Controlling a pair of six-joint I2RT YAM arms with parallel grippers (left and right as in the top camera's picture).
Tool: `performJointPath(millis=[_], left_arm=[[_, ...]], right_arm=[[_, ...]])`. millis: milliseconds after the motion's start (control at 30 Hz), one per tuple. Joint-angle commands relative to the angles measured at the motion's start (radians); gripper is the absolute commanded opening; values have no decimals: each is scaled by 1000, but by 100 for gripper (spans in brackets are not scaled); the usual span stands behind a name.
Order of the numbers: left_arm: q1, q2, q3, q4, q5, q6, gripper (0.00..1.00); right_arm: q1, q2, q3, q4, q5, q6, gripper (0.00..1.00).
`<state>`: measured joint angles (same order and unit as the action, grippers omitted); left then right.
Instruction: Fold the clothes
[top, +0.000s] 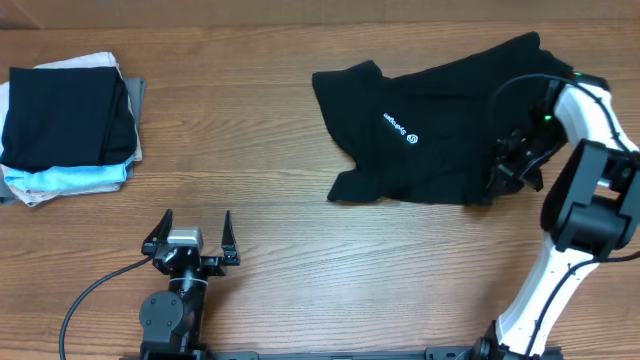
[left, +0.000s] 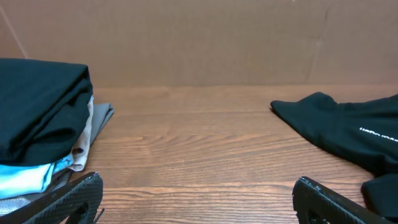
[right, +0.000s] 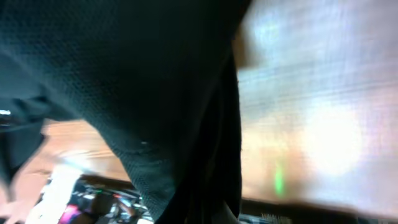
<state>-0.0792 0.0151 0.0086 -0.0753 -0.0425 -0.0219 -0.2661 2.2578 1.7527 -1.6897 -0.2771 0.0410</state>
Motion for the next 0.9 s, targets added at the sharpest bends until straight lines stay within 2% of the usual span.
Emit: performJointPath(millis=[0, 167, 333, 533, 567, 633, 667, 767, 867], left_arm=[[-7, -10, -4, 4, -13, 19, 100], [-7, -10, -4, 4, -13, 19, 100], [-7, -10, -4, 4, -13, 19, 100], [-7, -10, -4, 4, -13, 19, 100], [-7, -10, -4, 4, -13, 19, 100], [-7, -10, -4, 4, -13, 19, 100], [-7, -10, -4, 4, -13, 19, 100], [-7, -10, -4, 4, -13, 19, 100], [-7, -10, -4, 4, -13, 19, 100]], right_arm=[[67, -111, -65, 1, 103, 129, 4], [157, -209, -195, 47, 132, 215, 4], [234, -296, -414, 158, 131, 271, 4], [281, -312, -558, 219, 127, 282, 4], [282, -317, -557, 234, 127, 282, 8], [282, -333, -538, 259, 112, 283, 24], [280, -343, -525, 265, 96, 281, 29], [273, -384, -463, 261, 86, 266, 36], [253, -422, -370, 214, 85, 246, 38]])
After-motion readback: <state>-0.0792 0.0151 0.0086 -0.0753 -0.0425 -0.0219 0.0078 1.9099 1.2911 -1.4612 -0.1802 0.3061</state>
